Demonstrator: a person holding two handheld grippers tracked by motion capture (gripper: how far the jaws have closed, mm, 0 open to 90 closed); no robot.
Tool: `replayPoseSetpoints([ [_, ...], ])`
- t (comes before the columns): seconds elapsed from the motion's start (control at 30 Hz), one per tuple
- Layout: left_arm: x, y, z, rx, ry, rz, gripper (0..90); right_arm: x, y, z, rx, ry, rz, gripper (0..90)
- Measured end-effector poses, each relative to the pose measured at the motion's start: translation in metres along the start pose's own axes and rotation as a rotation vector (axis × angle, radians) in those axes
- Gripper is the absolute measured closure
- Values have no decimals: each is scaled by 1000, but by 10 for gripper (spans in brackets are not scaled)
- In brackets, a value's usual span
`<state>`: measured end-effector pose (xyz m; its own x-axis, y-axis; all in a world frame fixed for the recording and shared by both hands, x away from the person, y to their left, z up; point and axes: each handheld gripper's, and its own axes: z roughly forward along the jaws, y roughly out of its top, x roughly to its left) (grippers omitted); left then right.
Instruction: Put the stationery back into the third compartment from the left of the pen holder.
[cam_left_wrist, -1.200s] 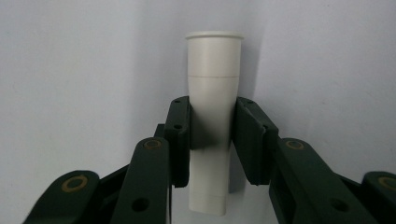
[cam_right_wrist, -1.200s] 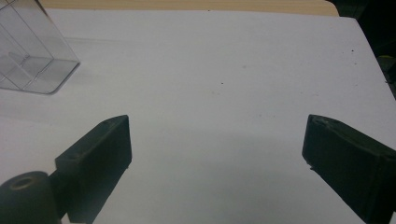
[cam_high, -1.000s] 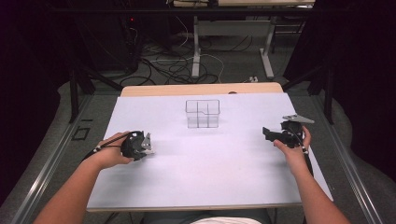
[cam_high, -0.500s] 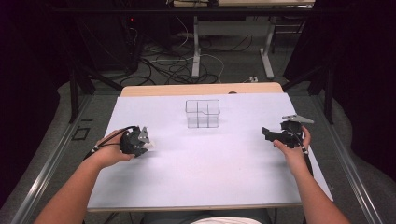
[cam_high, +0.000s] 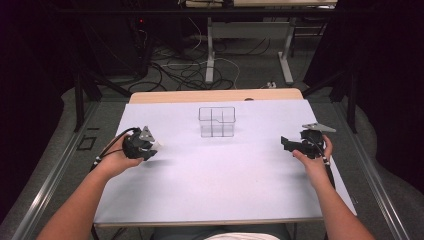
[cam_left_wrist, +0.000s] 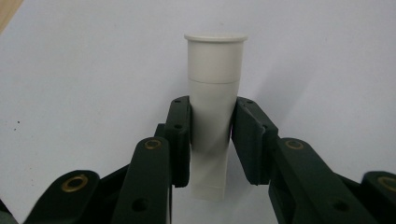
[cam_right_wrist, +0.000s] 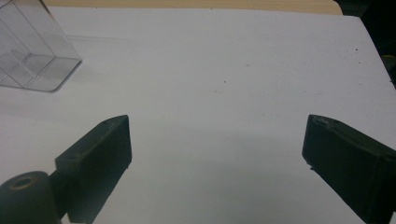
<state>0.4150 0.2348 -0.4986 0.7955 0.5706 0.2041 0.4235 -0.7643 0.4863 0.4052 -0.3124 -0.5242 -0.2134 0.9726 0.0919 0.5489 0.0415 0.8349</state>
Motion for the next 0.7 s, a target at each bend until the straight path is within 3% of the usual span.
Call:
replayPoseSetpoints([
  [0.17,5,0,-1,-42,4,-79,683,0,0,0,-1,0,3,77],
  [0.33,11,2,-6,-100,-7,-190,683,0,0,0,-1,0,3,77],
  [0.47,15,2,-9,-174,-3,-288,683,-1,0,0,-3,0,-2,77],
  [0.7,23,-1,-15,-272,10,-414,683,0,0,0,-1,1,4,77],
])
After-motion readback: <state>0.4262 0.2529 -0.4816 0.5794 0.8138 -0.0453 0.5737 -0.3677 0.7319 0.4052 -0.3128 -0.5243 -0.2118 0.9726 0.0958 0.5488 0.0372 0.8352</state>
